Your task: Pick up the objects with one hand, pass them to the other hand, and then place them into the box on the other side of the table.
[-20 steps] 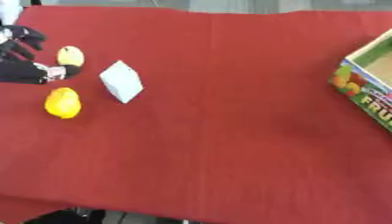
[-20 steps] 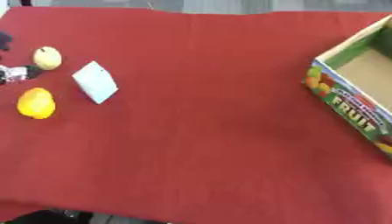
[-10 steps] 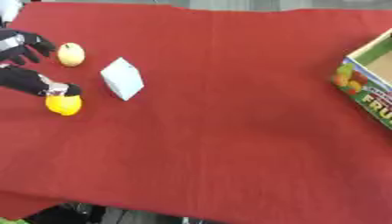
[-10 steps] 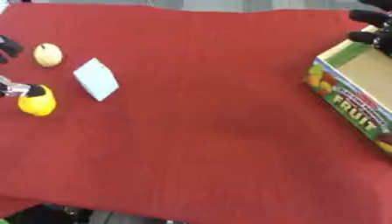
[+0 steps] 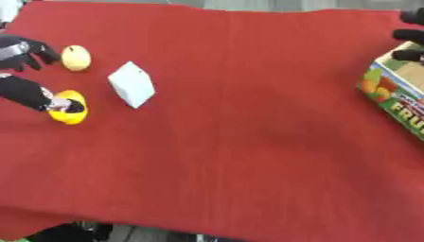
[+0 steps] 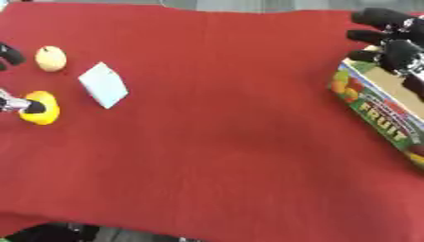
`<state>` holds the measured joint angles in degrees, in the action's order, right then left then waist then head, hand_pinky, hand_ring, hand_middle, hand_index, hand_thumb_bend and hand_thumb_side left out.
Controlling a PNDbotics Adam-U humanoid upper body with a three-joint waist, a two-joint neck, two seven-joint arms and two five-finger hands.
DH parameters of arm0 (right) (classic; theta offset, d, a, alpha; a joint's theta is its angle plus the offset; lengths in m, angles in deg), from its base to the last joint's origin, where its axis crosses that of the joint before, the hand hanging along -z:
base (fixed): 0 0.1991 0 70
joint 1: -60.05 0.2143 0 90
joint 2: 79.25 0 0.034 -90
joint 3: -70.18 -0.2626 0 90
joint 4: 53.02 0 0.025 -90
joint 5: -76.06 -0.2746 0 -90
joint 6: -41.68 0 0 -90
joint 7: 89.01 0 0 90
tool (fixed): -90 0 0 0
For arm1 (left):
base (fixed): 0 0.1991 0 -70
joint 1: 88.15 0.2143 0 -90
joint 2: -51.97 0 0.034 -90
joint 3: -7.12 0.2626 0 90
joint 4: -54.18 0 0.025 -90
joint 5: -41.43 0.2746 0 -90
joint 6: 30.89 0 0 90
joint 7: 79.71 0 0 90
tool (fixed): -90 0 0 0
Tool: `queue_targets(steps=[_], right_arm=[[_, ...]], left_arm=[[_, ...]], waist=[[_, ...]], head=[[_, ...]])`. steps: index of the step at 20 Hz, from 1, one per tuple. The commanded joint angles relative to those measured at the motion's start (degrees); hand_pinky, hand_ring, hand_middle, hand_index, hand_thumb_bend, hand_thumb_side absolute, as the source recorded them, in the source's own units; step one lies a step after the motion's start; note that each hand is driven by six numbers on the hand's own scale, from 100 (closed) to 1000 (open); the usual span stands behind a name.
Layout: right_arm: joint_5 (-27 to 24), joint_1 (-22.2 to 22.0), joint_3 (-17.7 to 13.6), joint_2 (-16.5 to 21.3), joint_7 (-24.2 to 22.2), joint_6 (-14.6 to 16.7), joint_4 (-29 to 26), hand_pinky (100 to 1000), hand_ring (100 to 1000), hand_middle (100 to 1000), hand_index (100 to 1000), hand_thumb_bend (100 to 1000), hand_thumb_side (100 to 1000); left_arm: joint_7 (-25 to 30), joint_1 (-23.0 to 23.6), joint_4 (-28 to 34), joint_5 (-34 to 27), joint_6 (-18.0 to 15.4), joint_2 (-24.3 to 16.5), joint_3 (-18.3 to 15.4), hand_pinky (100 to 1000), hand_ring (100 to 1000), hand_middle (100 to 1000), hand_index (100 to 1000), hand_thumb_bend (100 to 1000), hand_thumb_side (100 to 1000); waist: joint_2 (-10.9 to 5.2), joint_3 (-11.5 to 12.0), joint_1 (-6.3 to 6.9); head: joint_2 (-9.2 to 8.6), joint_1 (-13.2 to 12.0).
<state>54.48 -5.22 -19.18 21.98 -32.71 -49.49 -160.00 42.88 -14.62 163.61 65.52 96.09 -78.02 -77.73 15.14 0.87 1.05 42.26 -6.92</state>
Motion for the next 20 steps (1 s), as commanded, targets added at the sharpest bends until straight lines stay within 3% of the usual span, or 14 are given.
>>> queue_targets(steps=[1,10,18,19,20], right_arm=[[0.82,1.04,0.50,0.37,-1.05,0.13,-0.42,935,1000,995,980,100,582],[1.57,2.13,2.50,-0.67,-3.23,0.04,-0.46,935,1000,995,979,100,586],[1.74,3.47,4.56,-1.33,-5.24,-0.41,-0.65,935,1000,995,979,100,590],[1.81,3.62,4.83,-1.41,-5.55,-0.45,-0.64,935,1000,993,979,100,533],[1.87,3.75,5.07,-1.49,-5.83,-0.48,-0.63,935,1000,995,979,100,592]], left_arm=[[3.12,-0.69,-0.02,1.29,1.86,-2.64,-0.27,864,834,807,870,743,350],[5.70,-1.09,-1.13,5.85,2.45,-2.85,0.80,872,850,819,867,786,340],[7.94,-1.94,-2.59,8.64,2.36,-2.70,1.99,873,853,821,861,771,322],[8.25,-2.10,-2.83,8.72,2.26,-2.65,2.18,872,853,821,859,771,322],[8.49,-2.26,-3.06,8.79,2.20,-2.63,2.32,872,854,822,857,766,314]], waist=[[-0.79,0.01,0.10],[-0.60,-0.17,0.04],[-0.52,-0.27,0.14],[-0.51,-0.28,0.15],[-0.52,-0.29,0.16]], head=[[0.56,-0.14],[0.64,-0.40],[0.46,-0.36],[0.41,-0.35],[0.38,-0.35]])
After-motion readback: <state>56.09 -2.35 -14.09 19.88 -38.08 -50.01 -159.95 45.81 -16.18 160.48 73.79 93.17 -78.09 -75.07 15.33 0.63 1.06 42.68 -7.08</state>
